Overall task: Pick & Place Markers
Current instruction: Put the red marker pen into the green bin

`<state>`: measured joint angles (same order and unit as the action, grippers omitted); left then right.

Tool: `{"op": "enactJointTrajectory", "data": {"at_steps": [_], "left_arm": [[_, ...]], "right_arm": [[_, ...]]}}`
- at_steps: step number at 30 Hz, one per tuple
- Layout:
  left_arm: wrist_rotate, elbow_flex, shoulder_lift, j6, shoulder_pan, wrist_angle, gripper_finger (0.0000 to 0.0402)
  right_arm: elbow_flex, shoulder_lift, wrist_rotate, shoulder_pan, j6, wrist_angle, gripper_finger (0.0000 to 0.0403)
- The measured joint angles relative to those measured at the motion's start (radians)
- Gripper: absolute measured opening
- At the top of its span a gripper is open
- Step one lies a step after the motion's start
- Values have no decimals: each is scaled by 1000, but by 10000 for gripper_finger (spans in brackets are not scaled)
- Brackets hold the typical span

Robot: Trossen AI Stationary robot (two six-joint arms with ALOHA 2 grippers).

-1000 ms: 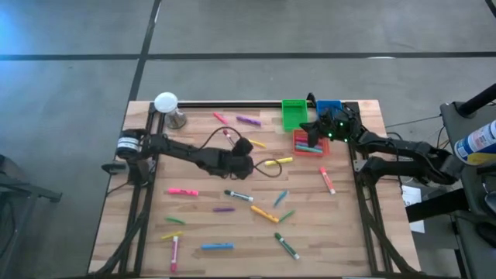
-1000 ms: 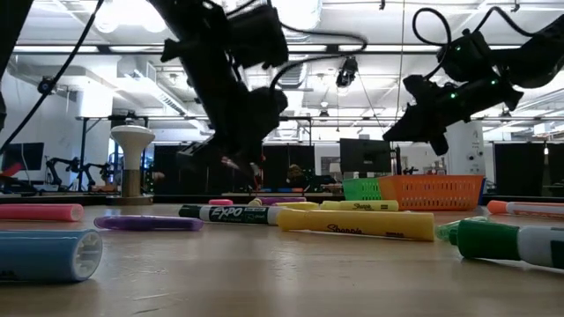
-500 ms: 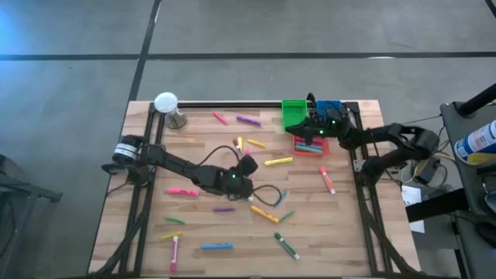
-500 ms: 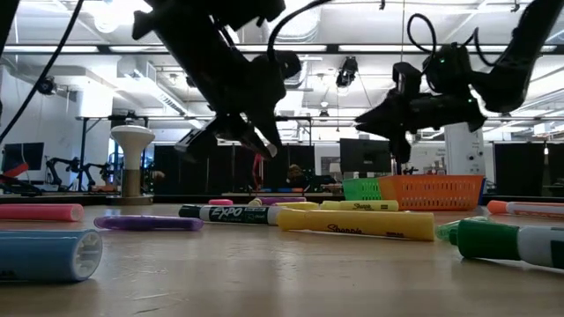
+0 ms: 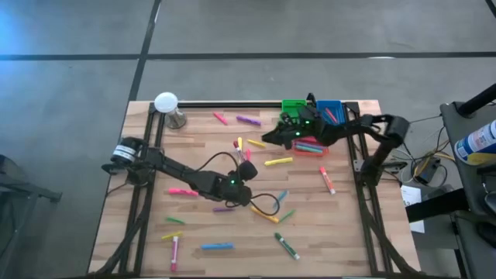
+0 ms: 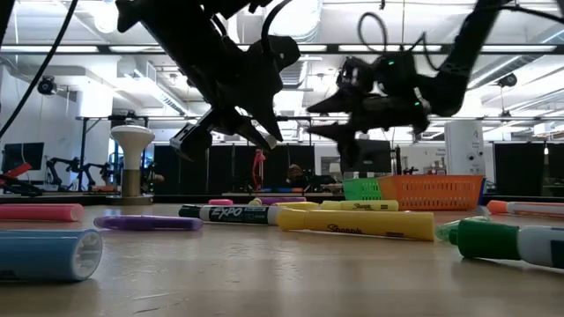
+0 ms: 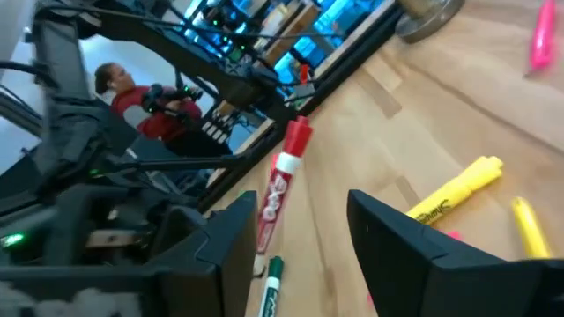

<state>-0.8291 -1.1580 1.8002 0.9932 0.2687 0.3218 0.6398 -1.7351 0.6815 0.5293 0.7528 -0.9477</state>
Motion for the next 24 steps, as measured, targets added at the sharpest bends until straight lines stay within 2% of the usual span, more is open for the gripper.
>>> {"op": "enactJointTrajectory", "data": {"at_steps": [10,24], "left_arm": [[1,0,0,0,4,1,61],[27,1,0,-10,2,10,62]], "right_arm": [[187,-207,43,-77,40,1,172],[370,-355,108,-141,114,1,161]]}}
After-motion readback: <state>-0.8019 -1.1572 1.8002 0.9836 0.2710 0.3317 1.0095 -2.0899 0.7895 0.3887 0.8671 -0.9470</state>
